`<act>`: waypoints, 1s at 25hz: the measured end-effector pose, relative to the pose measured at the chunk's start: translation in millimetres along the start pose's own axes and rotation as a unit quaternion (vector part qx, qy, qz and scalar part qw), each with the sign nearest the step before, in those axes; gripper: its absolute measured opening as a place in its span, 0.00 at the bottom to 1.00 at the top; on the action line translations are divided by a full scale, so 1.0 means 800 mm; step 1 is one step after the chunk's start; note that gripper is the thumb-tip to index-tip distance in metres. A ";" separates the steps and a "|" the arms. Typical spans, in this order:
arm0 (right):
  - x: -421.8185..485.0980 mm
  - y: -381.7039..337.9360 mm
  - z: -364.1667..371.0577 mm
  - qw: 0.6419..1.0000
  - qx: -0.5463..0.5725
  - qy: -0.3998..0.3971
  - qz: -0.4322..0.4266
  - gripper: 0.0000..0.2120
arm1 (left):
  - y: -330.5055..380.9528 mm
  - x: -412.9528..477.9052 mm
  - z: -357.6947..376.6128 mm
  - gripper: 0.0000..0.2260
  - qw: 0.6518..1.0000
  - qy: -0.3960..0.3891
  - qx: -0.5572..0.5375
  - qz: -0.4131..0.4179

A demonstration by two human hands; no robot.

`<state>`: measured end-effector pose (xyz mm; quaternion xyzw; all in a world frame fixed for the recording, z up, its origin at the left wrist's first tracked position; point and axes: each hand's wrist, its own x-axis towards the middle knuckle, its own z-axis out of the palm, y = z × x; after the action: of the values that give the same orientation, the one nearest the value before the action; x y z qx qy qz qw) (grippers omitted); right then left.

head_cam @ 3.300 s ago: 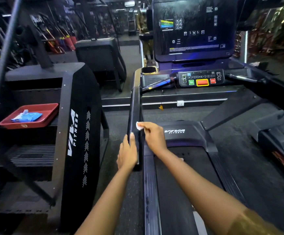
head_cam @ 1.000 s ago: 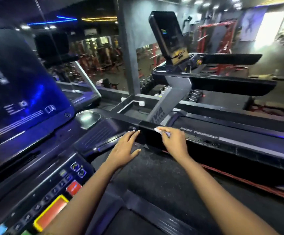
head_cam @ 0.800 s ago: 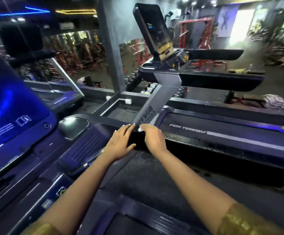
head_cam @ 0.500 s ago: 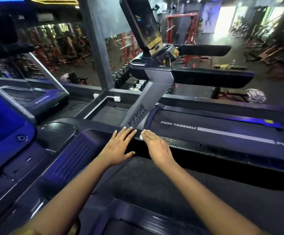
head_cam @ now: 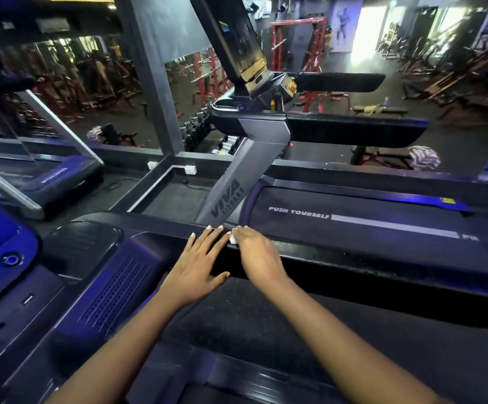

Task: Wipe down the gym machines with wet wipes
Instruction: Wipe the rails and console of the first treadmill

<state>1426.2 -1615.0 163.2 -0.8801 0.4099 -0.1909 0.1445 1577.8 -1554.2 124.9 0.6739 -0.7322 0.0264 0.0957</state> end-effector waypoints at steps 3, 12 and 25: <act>-0.018 0.011 0.011 0.998 -0.055 0.002 -0.006 0.23 | 0.001 0.001 -0.001 0.39 1.000 0.007 -0.006 0.008; -0.099 0.081 -0.043 0.971 -0.048 0.162 0.167 0.29 | 0.036 0.045 -0.018 0.45 0.998 -0.045 0.016 0.050; -0.154 0.132 -0.056 0.961 -0.105 0.153 0.203 0.27 | 0.117 0.097 0.003 0.39 0.963 -0.032 -0.022 0.265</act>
<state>1262.3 -1589.2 132.7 -0.7490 0.6149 -0.2457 0.0221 1478.6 -1622.2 144.8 0.4537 -0.8878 0.0130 0.0763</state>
